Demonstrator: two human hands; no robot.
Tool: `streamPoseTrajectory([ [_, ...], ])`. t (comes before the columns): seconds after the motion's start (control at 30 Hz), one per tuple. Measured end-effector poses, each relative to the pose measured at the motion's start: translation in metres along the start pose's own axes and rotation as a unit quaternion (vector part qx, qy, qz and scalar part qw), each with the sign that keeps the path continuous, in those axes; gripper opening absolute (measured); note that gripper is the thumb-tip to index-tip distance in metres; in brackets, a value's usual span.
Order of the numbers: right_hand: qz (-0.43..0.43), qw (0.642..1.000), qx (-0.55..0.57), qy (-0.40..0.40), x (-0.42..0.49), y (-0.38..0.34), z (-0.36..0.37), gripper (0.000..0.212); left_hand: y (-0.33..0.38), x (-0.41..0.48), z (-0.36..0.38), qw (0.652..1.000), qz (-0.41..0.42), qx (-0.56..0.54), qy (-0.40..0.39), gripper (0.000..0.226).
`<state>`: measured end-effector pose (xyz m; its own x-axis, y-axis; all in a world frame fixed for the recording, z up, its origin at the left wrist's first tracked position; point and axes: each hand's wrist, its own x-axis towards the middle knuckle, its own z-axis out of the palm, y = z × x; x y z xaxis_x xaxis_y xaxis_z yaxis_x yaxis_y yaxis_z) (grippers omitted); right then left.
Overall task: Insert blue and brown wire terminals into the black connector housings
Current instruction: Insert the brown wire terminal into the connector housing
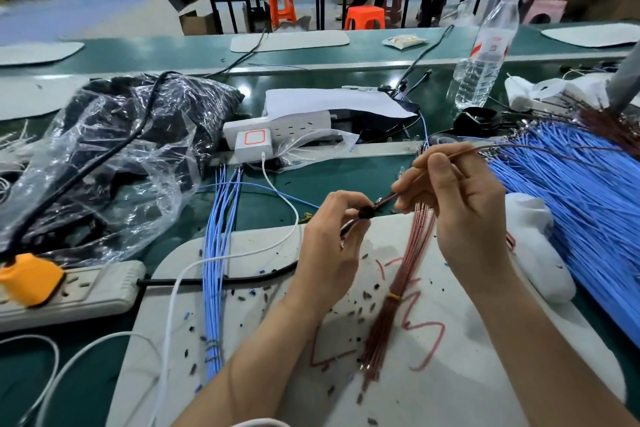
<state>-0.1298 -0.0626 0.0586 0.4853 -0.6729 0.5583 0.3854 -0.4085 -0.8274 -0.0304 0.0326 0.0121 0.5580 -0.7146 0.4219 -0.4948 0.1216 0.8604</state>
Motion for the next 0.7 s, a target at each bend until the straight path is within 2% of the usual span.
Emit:
streamPoseTrajectory([
  [0.47, -0.014, 1.000, -0.019, 0.005, -0.002, -0.002, -0.001, 0.015, 0.002, -0.001, 0.000, 0.999, 0.027, 0.044, 0.002, 0.027],
  [0.6, -0.031, 0.998, -0.049, -0.003, -0.002, 0.003, -0.003, 0.015, 0.001, -0.001, -0.001, 0.996, 0.059, 0.067, 0.012, 0.018],
  [0.7, -0.012, 0.998, -0.052, -0.024, -0.002, 0.007, -0.003, 0.019, 0.003, -0.001, -0.001, 0.994, 0.081, 0.078, 0.018, 0.017],
])
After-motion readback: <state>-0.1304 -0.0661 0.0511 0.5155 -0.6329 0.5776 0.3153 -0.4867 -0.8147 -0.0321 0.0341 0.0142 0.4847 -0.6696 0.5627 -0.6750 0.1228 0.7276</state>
